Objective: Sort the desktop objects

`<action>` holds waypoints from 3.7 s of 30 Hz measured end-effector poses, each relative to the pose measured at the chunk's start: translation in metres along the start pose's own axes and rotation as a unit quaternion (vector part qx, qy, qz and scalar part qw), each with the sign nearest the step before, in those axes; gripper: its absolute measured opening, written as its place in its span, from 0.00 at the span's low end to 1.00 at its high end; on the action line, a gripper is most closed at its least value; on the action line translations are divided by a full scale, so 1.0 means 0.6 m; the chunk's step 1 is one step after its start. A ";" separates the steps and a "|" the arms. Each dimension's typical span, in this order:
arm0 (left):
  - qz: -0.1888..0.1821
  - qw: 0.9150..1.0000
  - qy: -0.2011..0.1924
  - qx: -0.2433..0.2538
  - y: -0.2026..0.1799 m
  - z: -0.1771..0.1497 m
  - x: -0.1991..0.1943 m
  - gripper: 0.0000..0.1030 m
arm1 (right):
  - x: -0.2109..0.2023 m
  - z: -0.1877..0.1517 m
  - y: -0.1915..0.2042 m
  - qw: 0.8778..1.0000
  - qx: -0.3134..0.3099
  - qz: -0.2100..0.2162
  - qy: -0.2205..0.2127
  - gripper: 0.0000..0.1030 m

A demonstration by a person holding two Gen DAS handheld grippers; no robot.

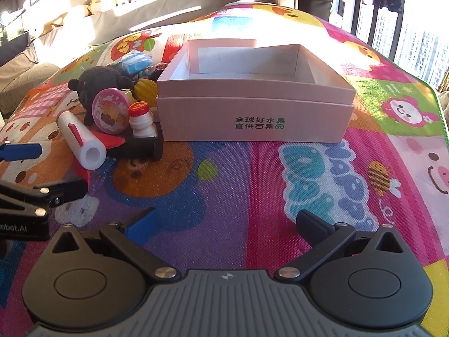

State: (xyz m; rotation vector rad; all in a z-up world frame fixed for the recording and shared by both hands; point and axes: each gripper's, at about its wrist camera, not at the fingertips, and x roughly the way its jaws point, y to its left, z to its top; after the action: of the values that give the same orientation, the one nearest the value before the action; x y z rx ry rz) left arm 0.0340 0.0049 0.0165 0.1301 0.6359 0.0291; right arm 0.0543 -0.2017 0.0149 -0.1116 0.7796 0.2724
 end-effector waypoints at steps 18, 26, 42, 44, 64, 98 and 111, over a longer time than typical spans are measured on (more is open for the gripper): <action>0.003 0.997 -0.018 -0.073 0.124 -0.028 -0.045 1.00 | -0.002 0.100 0.120 0.990 -0.033 0.069 -0.116 0.36; -0.041 0.995 -0.007 -0.089 0.104 -0.044 -0.044 1.00 | 0.038 0.095 0.188 0.978 -0.155 -0.026 -0.139 0.33; -0.028 0.999 -0.018 0.000 -0.004 0.006 -0.008 1.00 | -0.041 0.024 0.034 0.990 -0.059 -0.063 -0.113 0.21; 0.011 1.000 -0.015 0.016 0.003 0.004 -0.002 1.00 | -0.045 0.013 0.016 0.991 -0.039 -0.054 -0.114 0.21; -0.124 0.992 -0.001 0.034 -0.075 -0.023 -0.035 1.00 | -0.111 -0.062 -0.061 0.984 0.044 -0.027 -0.170 0.97; -0.129 0.991 0.026 0.022 -0.062 -0.069 -0.086 0.90 | -0.039 -0.002 0.004 0.995 -0.065 -0.024 -0.072 0.24; -0.139 0.989 0.028 0.035 -0.047 -0.101 -0.124 0.83 | -0.118 -0.051 -0.037 0.996 -0.061 -0.024 -0.061 0.24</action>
State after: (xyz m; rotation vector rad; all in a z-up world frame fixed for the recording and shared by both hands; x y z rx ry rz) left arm -0.0621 -0.0212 0.0087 0.1078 0.7060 -0.2607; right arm -0.0084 -0.2432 0.0434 -0.2259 0.6378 0.2786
